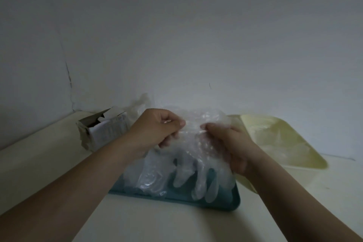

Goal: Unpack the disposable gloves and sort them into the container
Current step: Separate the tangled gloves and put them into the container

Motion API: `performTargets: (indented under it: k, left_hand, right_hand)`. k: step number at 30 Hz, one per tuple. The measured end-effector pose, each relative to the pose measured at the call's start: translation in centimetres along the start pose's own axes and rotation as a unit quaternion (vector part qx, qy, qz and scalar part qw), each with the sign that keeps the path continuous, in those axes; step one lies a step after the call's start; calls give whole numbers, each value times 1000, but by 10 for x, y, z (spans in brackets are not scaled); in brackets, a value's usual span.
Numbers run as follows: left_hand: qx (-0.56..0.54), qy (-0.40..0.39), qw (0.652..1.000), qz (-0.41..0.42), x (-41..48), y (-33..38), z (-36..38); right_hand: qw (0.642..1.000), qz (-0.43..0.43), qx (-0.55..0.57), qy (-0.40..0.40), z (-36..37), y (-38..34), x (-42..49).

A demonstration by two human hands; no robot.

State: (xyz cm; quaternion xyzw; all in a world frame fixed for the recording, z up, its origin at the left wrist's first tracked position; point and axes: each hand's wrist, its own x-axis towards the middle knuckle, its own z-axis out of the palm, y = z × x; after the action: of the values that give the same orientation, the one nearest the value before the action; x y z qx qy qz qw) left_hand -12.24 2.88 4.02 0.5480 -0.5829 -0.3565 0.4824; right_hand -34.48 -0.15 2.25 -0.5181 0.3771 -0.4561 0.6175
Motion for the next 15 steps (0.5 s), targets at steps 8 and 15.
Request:
performTargets:
  k: [8,15]
  left_hand:
    - [-83,-23,991,-100,1,-9,-12]
    - [-193,76,974,-93,15,-5,-5]
  right_hand:
    - [1000,23,-9,-10,10,6,4]
    - [993,-13,-39,112,-13,-23,3]
